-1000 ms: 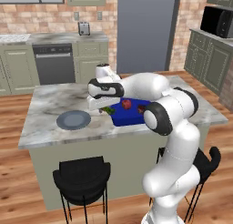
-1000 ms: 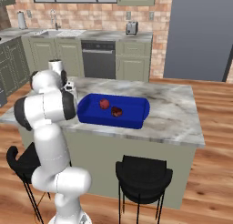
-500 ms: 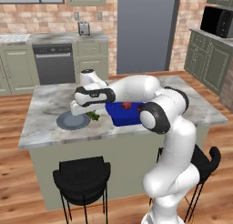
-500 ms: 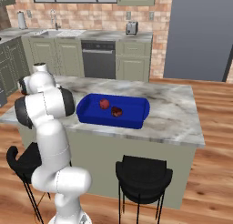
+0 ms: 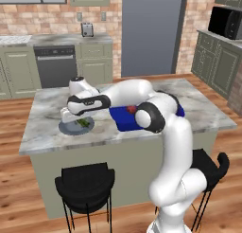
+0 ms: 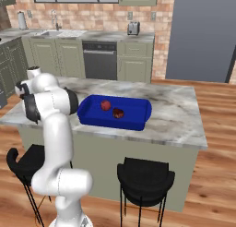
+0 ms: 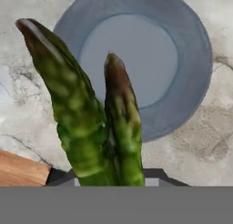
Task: Create a steak meal by picking up the steak and asparagus from the tray and placing them on the plate. Leave the pomegranate on the tray.
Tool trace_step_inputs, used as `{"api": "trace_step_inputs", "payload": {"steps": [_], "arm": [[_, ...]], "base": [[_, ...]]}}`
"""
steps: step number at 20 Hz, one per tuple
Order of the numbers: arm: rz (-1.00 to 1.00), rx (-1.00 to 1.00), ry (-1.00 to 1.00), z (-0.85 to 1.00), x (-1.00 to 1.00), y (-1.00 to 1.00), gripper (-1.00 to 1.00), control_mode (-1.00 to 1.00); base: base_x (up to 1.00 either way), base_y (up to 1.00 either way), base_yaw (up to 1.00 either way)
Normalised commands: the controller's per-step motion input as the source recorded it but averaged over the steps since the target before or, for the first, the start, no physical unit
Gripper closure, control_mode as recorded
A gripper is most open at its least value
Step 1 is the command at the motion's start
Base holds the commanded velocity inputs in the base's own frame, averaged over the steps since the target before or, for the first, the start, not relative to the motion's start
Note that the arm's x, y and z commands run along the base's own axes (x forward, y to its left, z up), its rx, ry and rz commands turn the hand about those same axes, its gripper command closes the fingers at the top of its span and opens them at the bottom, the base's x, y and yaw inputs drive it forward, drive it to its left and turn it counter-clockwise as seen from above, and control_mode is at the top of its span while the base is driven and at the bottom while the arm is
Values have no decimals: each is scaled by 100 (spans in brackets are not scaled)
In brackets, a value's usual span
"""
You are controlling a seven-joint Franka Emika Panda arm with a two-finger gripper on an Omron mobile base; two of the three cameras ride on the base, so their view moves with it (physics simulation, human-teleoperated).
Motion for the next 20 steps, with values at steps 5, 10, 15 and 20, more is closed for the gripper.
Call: {"api": "trace_step_inputs", "payload": {"steps": [5, 10, 15, 20], "arm": [[0, 0, 0, -28, 41, 32, 100, -100], [0, 0, 0, -30, 28, 17, 100, -100], [0, 0, 0, -31, 9, 1, 100, -100], [0, 0, 0, -24, 8, 0, 100, -100]], "base": [[0, 0, 0], [0, 0, 0], [0, 0, 0], [0, 0, 0]]}}
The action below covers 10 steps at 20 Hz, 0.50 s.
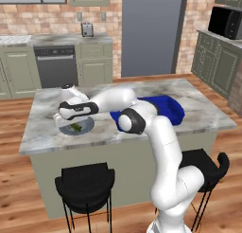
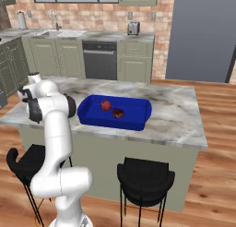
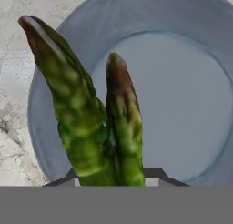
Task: Create a steak meal by picking up the steak and asparagus from the tray and placing them on the plate. Leave the pomegranate on the tray.
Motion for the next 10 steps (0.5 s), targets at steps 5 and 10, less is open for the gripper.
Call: {"api": "trace_step_inputs", "payload": {"steps": [5, 10], "arm": [[0, 0, -1, -11, 29, 0, -100, -100], [0, 0, -2, 0, 36, 0, -100, -100]], "base": [[0, 0, 0], [0, 0, 0]]}}
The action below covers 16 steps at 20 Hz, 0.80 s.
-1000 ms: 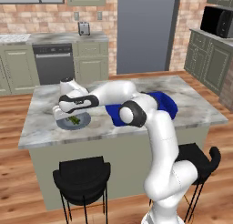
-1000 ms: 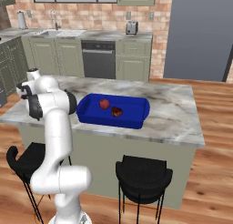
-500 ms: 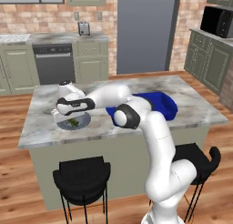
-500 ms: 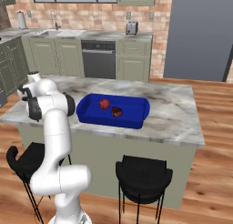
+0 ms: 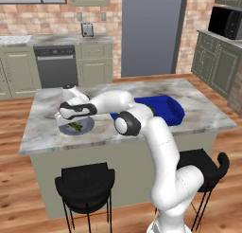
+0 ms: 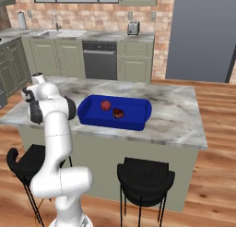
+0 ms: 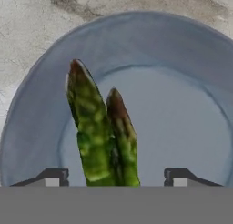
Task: Create a steak meal by picking up the steak and asparagus from the tray and placing them on the plate. Leave the pomegranate on the tray.
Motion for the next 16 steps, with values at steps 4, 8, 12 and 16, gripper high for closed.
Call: {"api": "trace_step_inputs", "payload": {"steps": [4, 8, 12, 16], "arm": [[0, 0, -9, 0, 3, 2, -100, -100], [0, -1, -11, 1, -43, 1, -100, -100], [0, 0, -10, 18, -57, -4, -100, -100], [-1, 0, -8, 34, -52, -40, -100, -100]], "base": [[0, 0, 0], [0, 0, 0], [0, 0, 0], [0, 0, 0]]}}
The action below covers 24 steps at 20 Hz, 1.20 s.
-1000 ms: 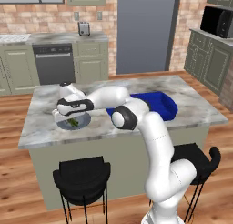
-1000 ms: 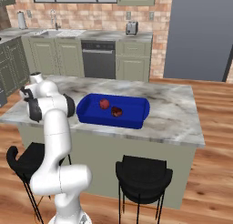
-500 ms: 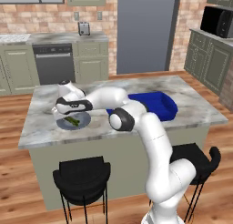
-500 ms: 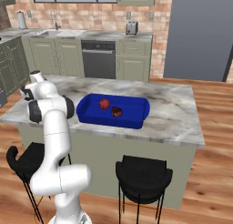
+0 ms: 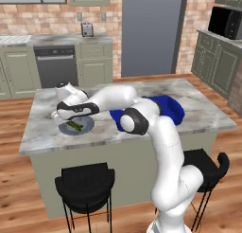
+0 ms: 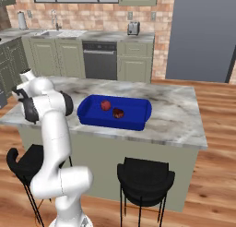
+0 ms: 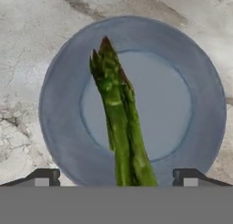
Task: Create a steak meal by picking up the steak and asparagus from the tray and placing them on the plate. Leave the pomegranate on the tray.
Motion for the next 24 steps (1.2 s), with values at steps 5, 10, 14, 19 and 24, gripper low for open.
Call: {"api": "trace_step_inputs", "payload": {"steps": [5, 10, 14, 19, 24], "arm": [[-2, 0, -12, 71, -26, -55, -100, -100], [-3, 4, -7, 84, -1, -63, -100, -100], [-3, 0, 0, 45, -4, -87, -100, -100], [-7, 0, 0, 16, -13, -100, -100, -100], [-9, 0, 0, 1, 0, -100, -100, -100]], "base": [[0, 0, 0], [0, 0, 0], [0, 0, 0], [0, 0, 0], [0, 0, 0]]}}
